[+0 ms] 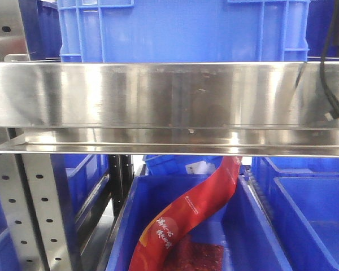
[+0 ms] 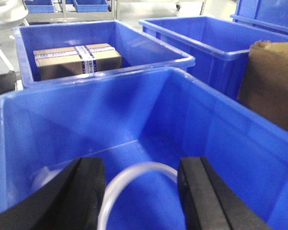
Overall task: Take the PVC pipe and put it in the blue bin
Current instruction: 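Open both grippers to drop the clamps into the blue bin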
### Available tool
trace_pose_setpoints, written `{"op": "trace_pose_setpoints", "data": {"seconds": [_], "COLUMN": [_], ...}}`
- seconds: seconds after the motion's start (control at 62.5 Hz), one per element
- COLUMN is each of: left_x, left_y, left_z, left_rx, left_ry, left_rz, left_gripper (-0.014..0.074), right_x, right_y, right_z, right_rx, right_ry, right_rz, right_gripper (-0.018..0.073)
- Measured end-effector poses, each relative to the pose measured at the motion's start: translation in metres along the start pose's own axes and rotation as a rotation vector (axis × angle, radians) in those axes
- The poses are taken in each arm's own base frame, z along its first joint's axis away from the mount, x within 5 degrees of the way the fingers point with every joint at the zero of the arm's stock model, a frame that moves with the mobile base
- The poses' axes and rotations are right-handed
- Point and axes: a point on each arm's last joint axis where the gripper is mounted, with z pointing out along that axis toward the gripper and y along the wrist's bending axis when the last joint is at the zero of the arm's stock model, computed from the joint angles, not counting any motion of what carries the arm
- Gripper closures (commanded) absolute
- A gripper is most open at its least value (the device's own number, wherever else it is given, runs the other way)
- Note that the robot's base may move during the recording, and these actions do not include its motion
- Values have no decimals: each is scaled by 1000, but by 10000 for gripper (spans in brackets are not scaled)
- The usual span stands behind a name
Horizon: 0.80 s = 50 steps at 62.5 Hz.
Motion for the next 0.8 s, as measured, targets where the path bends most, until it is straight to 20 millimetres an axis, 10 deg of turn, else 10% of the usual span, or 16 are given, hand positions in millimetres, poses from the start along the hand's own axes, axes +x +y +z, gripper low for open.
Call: {"op": "trace_pose_setpoints", "data": {"seconds": [0.208,0.8], "left_x": [-20,-7], "left_y": [-5,-25], "left_z": [-31,-127], "left_rx": [9,73], "left_ry": [-47,16], "left_rz": [5,-27], "left_gripper": [707,707], "right_x": [-3,24], "right_y": [4,15], "right_z": [-19,-98], "right_rx": [-4,-24], "right_ry": [-17,-159], "right_rz": [-7,-16], "right_gripper": [727,727]}}
